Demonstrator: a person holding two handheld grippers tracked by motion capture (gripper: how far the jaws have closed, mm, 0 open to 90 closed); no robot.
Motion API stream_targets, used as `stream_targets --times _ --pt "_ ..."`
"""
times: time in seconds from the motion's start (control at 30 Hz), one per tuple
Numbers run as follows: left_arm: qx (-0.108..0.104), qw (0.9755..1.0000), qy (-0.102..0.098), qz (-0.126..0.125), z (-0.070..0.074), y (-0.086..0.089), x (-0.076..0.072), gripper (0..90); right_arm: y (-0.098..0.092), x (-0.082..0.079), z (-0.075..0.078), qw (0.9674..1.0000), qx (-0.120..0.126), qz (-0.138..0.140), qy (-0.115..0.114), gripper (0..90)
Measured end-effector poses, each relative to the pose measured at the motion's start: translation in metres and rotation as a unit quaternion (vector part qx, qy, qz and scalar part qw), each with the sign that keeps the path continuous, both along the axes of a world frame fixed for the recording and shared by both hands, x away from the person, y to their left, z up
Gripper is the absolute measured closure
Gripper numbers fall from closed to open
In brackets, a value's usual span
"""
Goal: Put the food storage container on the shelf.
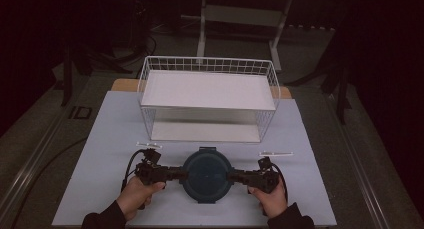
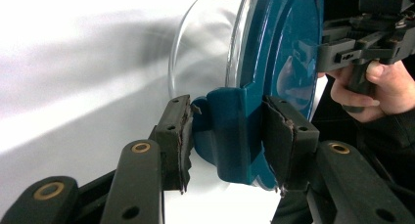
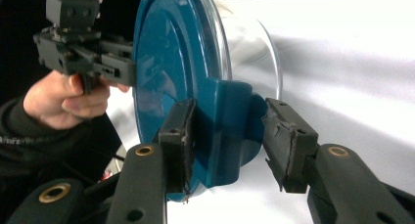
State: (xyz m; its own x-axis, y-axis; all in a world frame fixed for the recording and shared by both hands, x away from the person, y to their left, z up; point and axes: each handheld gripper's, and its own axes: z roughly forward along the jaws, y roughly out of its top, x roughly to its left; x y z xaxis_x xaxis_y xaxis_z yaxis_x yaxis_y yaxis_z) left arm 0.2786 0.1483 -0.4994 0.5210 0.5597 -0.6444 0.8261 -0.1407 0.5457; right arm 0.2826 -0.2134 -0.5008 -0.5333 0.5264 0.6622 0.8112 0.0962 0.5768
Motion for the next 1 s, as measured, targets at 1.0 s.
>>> stream_targets --times 1.0 --pt "-0.006 0.9969 -0.077 0.013 0.031 -0.011 0.028 56.2 -0.01 0.033 0.036 0.998 0.007 -0.004 -0.062 57.1"
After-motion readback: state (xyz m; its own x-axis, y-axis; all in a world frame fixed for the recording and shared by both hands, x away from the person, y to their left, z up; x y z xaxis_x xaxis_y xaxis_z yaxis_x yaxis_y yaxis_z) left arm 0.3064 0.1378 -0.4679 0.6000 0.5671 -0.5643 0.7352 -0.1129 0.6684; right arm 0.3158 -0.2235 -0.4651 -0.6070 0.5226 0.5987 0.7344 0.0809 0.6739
